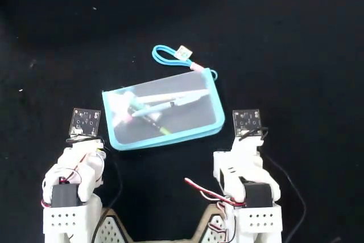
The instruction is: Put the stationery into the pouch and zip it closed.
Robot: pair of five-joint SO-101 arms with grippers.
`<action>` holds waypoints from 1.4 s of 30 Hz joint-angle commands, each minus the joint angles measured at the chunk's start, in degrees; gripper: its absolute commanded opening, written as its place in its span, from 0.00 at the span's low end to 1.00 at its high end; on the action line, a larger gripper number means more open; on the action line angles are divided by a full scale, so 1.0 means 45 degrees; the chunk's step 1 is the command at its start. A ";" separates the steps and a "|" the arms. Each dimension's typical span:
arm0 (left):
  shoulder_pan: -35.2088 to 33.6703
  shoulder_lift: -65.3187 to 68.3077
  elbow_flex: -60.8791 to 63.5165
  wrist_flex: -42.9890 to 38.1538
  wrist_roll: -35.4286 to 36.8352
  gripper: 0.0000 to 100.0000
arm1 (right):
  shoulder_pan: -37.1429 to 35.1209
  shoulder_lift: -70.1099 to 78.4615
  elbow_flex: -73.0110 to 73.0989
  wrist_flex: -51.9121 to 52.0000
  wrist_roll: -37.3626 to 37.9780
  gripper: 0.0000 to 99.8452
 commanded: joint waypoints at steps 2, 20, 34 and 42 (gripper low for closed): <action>0.0029 -0.0117 0.0283 0.0078 -0.0078 0.03 | 0.0117 -0.1026 -0.0049 0.0098 0.0156 0.01; 0.0068 -0.0039 0.0264 0.0078 -0.0078 0.03 | 0.0117 -0.1221 -0.0049 0.0098 0.0156 0.01; 0.0068 -0.0039 0.0264 0.0078 -0.0078 0.03 | 0.0117 -0.1221 -0.0049 0.0098 0.0156 0.01; 0.0068 -0.0039 0.0264 0.0078 -0.0078 0.03 | 0.0117 -0.1201 -0.0049 0.0098 0.0156 0.01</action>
